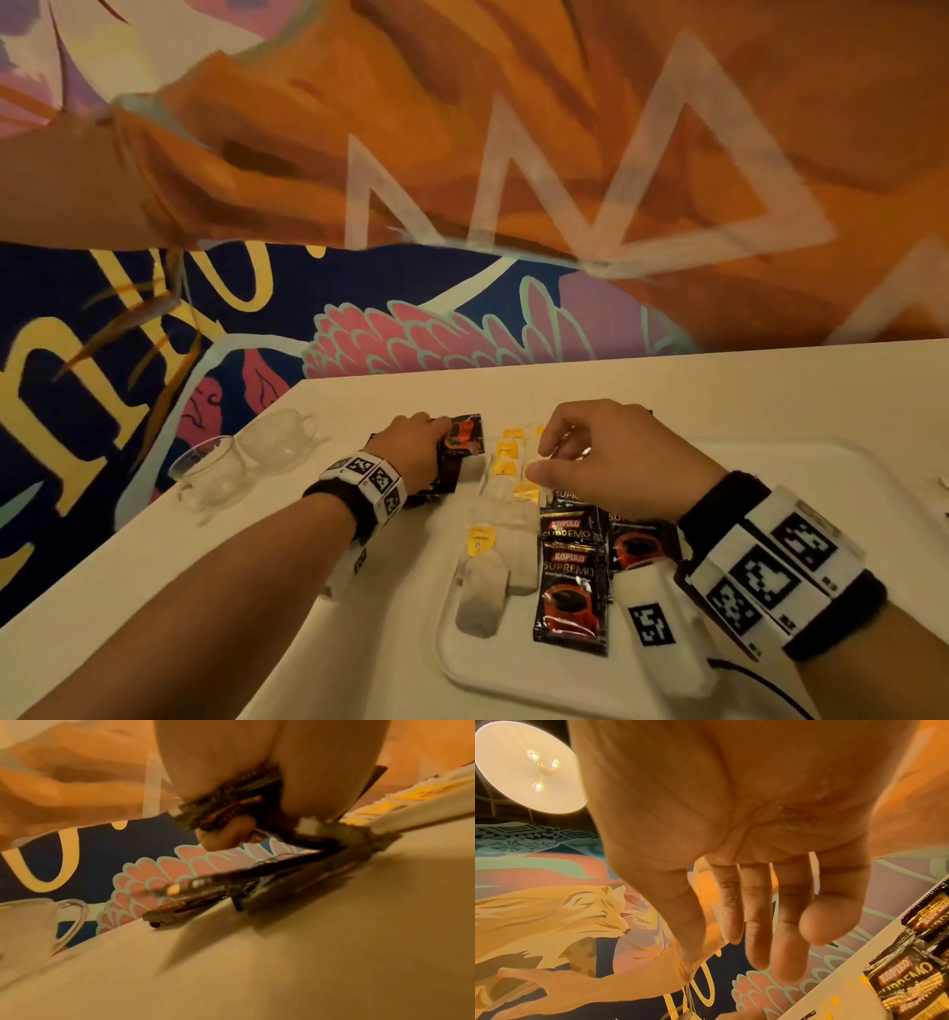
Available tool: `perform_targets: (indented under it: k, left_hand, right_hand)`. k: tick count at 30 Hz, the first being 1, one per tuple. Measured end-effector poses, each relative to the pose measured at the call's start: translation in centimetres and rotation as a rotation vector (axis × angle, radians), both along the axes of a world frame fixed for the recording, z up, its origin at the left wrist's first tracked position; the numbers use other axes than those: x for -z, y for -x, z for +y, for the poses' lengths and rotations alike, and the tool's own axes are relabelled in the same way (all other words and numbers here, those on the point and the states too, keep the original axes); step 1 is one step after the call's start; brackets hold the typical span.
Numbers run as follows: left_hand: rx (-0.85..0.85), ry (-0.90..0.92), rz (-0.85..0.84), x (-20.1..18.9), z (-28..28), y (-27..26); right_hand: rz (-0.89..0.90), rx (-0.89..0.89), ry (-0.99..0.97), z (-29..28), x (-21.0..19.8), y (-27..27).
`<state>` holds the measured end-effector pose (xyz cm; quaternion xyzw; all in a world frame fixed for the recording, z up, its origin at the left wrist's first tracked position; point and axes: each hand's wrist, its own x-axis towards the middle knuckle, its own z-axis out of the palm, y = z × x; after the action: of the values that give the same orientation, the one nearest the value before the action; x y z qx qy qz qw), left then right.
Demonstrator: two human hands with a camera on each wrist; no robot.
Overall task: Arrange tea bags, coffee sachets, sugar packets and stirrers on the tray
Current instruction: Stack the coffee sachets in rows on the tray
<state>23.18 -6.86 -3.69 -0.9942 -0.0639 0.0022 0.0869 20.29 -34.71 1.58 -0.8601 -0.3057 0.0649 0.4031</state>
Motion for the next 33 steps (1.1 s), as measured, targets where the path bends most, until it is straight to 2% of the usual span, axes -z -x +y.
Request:
perform_targets:
  k: [6, 9, 11, 13, 15, 16, 18, 20, 23, 25, 27, 28, 30, 33]
  left_hand:
    - [-0.027, 0.1, 0.006, -1.3, -0.1, 1.2]
    - [0.024, 0.27, -0.129, -3.8, -1.4, 2.2]
    - [0.154, 0.318, -0.214, -5.8, -3.8, 3.2]
    - [0.365, 0.276, -0.265, -7.6, -6.8, 4.7]
    - [0.543, 0.233, -0.295, -8.4, -9.6, 5.8]
    - [0.572, 0.237, -0.298, -8.6, -10.6, 6.1]
    - [0.539, 0.327, -0.297, -8.7, -12.0, 6.3]
    - [0.499, 0.474, -0.269, -8.9, -12.7, 6.6]
    - [0.486, 0.709, -0.134, -9.5, -13.4, 7.1]
    - [0.446, 0.969, -0.031, -10.1, -13.8, 7.3]
    - [0.36, 1.229, -0.008, -10.3, -13.8, 7.0]
    - [0.315, 1.293, -0.013, -10.4, -13.7, 6.8]
    - [0.264, 1.308, -0.006, -10.7, -13.5, 6.5]
    - [0.313, 1.288, 0.019, -11.4, -13.2, 6.2]
  right_hand:
    - [0.004, -0.01, 0.01, -0.1, -0.3, 0.2]
    - [-0.004, 0.025, 0.005, -0.1, -0.4, 0.0]
    - [0.005, 0.095, -0.063, 0.2, -0.3, -0.1]
    - [0.149, 0.106, -0.254, 0.8, -0.2, -0.1]
    - [0.398, 0.019, -0.461, 1.0, -0.4, 0.2]
    - [0.491, -0.03, -0.541, 0.9, -0.6, 0.4]
    - [0.549, -0.076, -0.643, 0.4, -0.9, 0.6]
    - [0.536, -0.073, -0.702, -0.2, -0.9, 0.6]
    - [0.492, -0.07, -0.708, -0.6, -0.9, 0.4]
    - [0.451, -0.039, -0.725, -0.5, -0.9, 0.2]
    - [0.379, 0.011, -0.746, -0.5, -0.8, -0.1]
    - [0.334, 0.033, -0.746, -0.4, -0.8, -0.2]
    - [0.248, 0.068, -0.732, -0.3, -0.9, -0.3]
    - [0.172, 0.117, -0.721, -0.4, -0.8, -0.5]
